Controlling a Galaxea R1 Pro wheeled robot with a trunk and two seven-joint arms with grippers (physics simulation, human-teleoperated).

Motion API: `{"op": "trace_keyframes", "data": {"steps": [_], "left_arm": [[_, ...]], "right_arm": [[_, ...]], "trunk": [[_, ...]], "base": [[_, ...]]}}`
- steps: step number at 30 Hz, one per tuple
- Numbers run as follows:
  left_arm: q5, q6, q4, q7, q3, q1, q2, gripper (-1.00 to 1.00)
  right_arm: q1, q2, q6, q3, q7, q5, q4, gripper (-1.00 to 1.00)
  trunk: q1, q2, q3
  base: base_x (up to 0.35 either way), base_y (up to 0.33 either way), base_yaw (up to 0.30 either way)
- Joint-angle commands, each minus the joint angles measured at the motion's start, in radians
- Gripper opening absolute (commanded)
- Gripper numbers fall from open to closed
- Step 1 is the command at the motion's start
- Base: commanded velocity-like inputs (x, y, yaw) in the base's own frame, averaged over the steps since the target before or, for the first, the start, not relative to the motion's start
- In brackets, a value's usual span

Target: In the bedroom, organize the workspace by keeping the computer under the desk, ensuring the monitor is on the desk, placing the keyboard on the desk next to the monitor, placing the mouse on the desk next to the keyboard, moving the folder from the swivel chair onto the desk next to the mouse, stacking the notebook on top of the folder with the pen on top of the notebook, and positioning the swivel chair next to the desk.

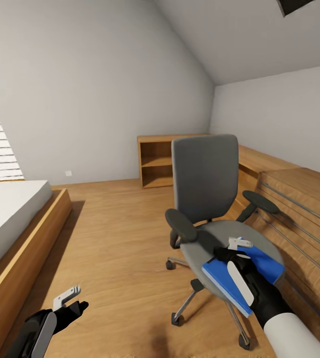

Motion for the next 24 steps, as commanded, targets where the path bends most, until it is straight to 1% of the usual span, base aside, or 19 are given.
{"op": "trace_keyframes", "data": {"steps": [1, 4, 8, 22, 24], "left_arm": [[0.010, 0.006, -0.001, 0.008, 0.000, 0.000, 0.000, 1.00], [0.011, 0.007, -0.001, 0.008, 0.000, 0.000, 0.000, 1.00], [0.011, 0.007, -0.001, 0.008, 0.000, 0.000, 0.000, 1.00], [0.012, 0.008, -0.001, 0.008, 0.000, 0.000, 0.000, 1.00], [0.012, 0.008, -0.001, 0.008, 0.000, 0.000, 0.000, 1.00]], "right_arm": [[-0.001, -0.001, 0.002, 0.005, -0.010, -0.013, -0.001, 1.00], [-0.001, -0.001, 0.002, 0.006, -0.010, -0.013, -0.001, 1.00], [-0.001, -0.001, 0.002, 0.006, -0.010, -0.013, -0.001, 1.00], [-0.001, -0.001, 0.002, 0.006, -0.010, -0.013, -0.001, 1.00], [-0.001, -0.001, 0.002, 0.006, -0.010, -0.013, -0.001, 1.00]], "trunk": [[-0.001, 0.000, -0.001], [-0.001, 0.000, -0.001], [-0.001, 0.000, -0.001], [-0.001, 0.000, -0.001], [-0.008, 0.014, 0.005]], "base": [[-0.244, 0.000, 0.000], [-0.198, 0.000, 0.000], [-0.071, 0.000, 0.000], [-0.007, 0.000, 0.000], [0.000, 0.000, 0.000]]}}
